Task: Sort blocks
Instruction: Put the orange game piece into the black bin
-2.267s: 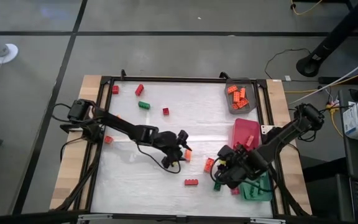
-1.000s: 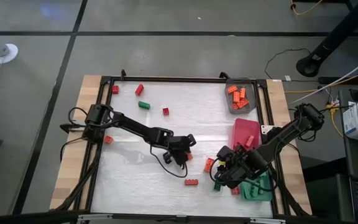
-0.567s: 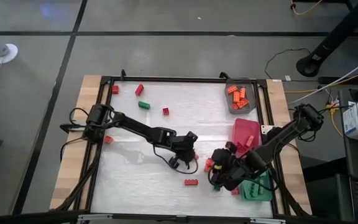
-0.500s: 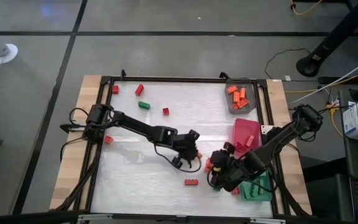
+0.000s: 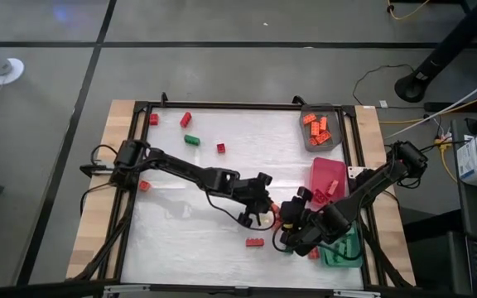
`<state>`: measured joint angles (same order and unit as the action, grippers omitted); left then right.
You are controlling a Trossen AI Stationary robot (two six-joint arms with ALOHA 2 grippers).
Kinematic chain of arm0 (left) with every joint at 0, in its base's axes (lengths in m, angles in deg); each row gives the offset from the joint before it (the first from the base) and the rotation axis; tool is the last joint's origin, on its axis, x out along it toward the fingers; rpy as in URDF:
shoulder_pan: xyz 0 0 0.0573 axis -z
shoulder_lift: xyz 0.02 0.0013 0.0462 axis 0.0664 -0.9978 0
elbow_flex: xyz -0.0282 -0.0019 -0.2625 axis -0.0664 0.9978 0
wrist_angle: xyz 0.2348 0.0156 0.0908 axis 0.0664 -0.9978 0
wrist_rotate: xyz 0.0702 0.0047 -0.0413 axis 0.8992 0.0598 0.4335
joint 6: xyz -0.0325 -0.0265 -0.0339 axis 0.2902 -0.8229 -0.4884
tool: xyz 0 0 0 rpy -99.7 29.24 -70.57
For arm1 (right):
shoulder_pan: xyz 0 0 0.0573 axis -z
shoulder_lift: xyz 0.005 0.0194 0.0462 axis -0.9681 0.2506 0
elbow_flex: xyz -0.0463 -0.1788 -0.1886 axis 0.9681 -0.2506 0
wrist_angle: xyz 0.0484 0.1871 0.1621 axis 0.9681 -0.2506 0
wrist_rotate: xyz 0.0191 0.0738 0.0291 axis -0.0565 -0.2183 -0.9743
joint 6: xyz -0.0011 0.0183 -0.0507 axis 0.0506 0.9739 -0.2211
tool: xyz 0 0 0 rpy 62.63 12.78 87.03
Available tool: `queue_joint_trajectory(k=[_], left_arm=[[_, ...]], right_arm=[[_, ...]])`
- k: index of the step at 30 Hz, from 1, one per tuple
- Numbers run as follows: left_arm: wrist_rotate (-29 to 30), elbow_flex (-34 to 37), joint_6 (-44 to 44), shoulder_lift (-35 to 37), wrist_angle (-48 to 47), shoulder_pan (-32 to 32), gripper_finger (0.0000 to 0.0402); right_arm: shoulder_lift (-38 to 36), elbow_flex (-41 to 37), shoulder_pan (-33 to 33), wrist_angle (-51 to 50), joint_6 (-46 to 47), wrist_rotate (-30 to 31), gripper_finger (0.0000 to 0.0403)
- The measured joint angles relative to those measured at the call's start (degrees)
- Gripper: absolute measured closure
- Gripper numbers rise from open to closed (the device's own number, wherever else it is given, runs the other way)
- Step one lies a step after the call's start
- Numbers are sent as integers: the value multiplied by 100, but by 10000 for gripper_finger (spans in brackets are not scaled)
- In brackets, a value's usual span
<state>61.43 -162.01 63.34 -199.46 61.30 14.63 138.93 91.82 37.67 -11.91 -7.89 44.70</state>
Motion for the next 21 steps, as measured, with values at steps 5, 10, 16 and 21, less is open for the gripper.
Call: queue_joint_trajectory(k=[5, 10, 16, 21], left_arm=[[25, 0, -10, 2, -123, 235, 313], [434, -2, -10, 9, -63, 400, 316], [706, -2, -8, 9, 94, 496, 313], [715, -2, -4, 9, 426, 546, 315]], right_arm=[[28, 0, 0, -89, -300, -1, 189], [28, 0, 0, 53, -740, -221, 189], [28, 0, 0, 454, -907, -582, 189], [28, 0, 0, 644, -907, -553, 189]])
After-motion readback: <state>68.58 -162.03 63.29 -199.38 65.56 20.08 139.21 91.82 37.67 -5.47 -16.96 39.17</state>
